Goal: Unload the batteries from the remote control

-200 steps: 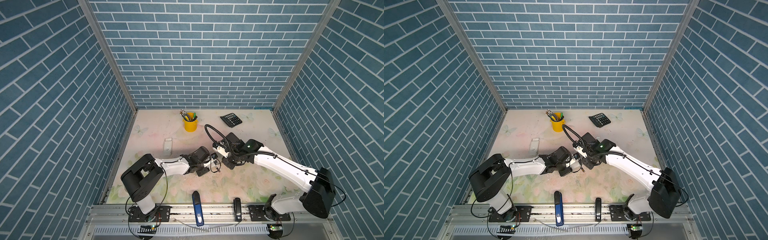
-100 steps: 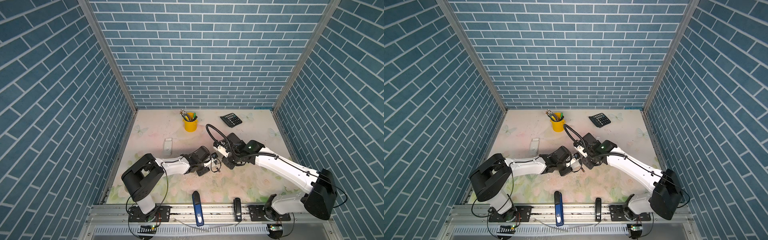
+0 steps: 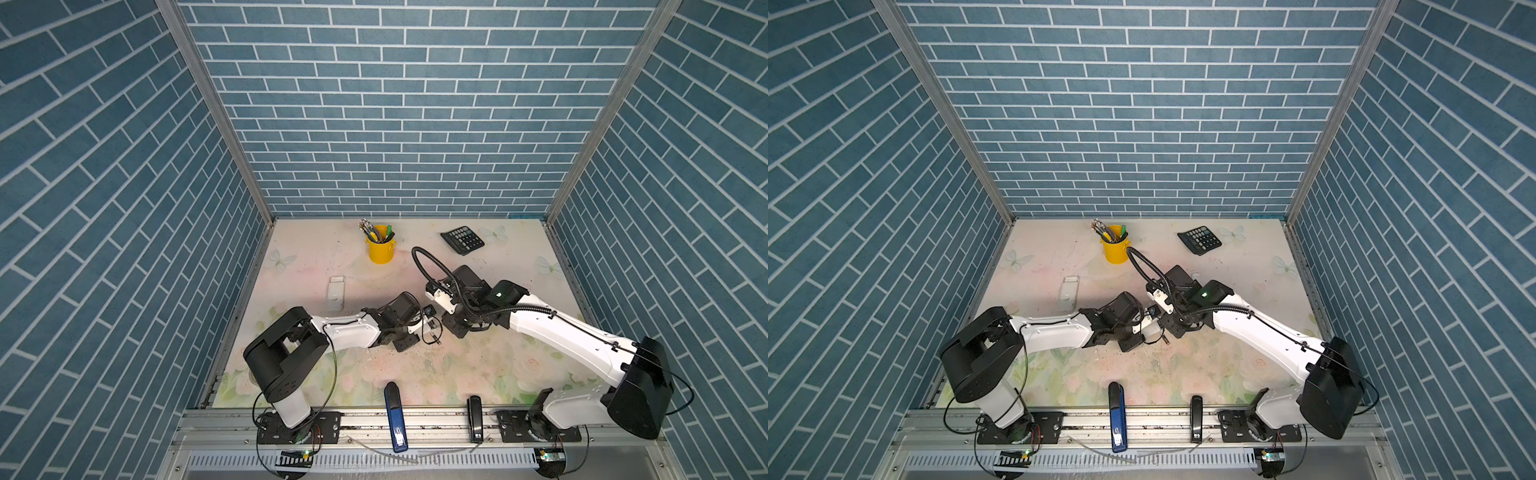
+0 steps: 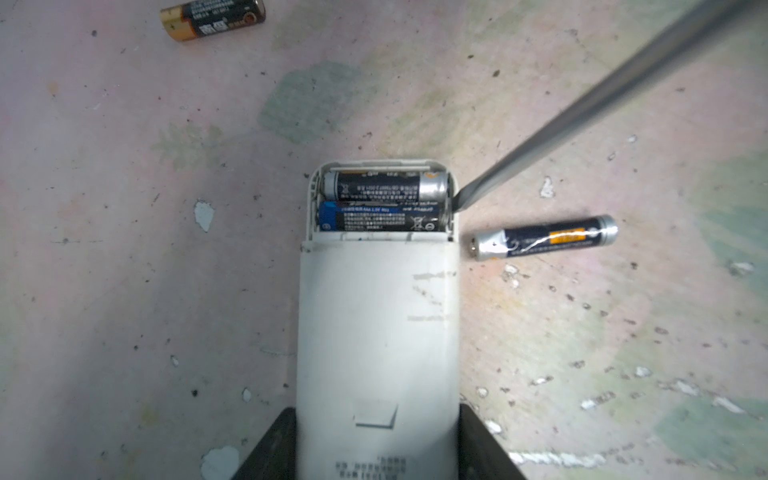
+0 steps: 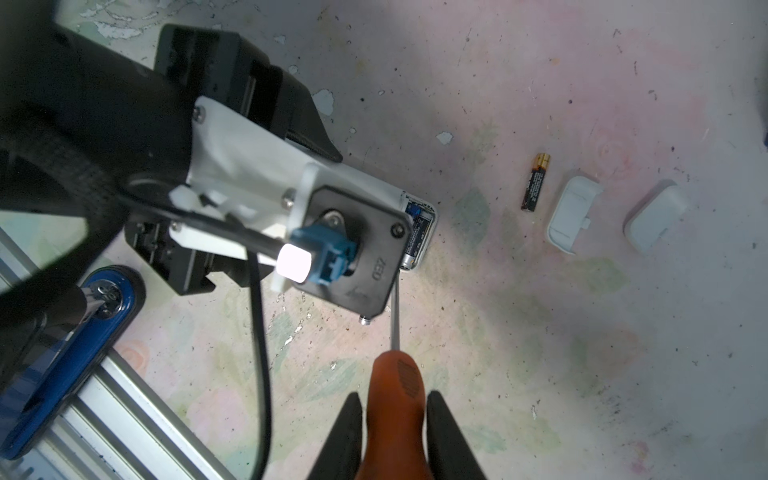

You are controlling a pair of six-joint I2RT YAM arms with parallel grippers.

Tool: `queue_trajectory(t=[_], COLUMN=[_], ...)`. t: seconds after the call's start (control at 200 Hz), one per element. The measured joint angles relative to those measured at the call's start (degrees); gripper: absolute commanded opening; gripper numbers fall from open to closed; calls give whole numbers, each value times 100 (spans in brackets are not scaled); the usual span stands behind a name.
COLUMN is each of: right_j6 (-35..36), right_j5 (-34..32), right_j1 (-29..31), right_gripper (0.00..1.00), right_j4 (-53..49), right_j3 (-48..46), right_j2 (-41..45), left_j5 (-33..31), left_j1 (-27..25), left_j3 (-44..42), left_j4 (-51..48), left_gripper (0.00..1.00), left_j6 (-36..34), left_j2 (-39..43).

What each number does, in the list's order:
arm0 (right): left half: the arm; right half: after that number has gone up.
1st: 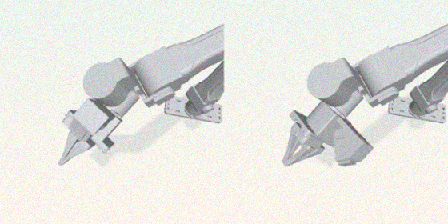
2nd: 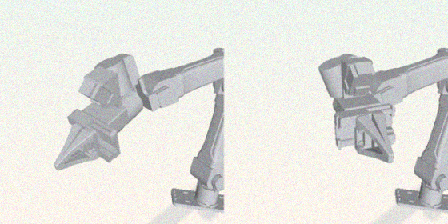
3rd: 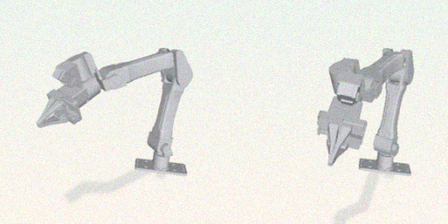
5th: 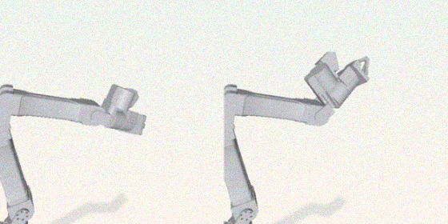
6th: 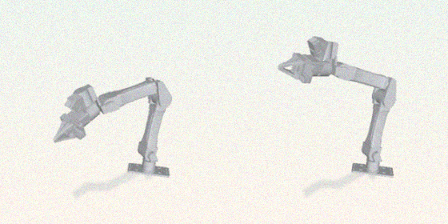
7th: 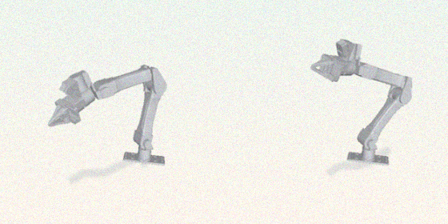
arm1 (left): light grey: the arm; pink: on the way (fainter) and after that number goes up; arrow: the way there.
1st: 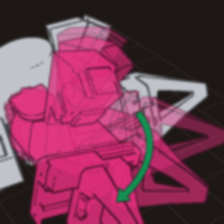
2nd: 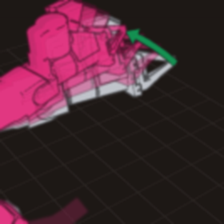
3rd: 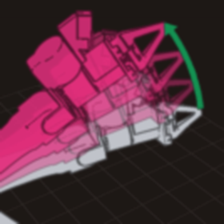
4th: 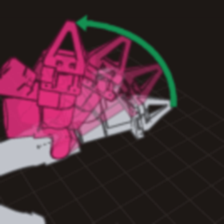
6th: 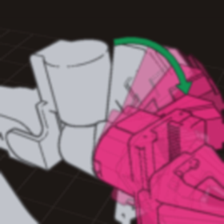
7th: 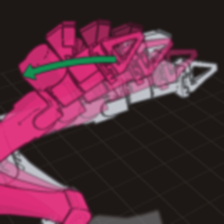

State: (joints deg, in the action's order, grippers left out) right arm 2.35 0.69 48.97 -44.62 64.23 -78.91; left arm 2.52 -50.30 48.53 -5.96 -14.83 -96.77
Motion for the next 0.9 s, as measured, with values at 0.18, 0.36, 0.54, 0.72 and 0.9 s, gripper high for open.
queue_trajectory(t=[0.18, 0.36, 0.54, 0.72, 0.9], right_j6=[2, 7, 7, 4, 7], right_j5=[-52, -133, -273, -374, -654], right_j1=[0, 15, 76, 114, 122], right_gripper=[0, 0, 0, 0, 0], right_j4=[-4, 11, 205, 407, 881], right_j3=[0, 0, -203, -474, -520], right_j2=[-7, -7, 151, 450, 575], left_j5=[0, -2, -31, -28, 98], left_j1=[0, 0, 2, 0, -55], left_j3=[0, 9, 31, 66, 90], left_j4=[0, 11, 44, 76, 76], left_gripper=[22, 22, 22, 21, 21], left_j6=[-2, 0, 4, 2, -28], left_j2=[0, -13, -42, -85, -118])
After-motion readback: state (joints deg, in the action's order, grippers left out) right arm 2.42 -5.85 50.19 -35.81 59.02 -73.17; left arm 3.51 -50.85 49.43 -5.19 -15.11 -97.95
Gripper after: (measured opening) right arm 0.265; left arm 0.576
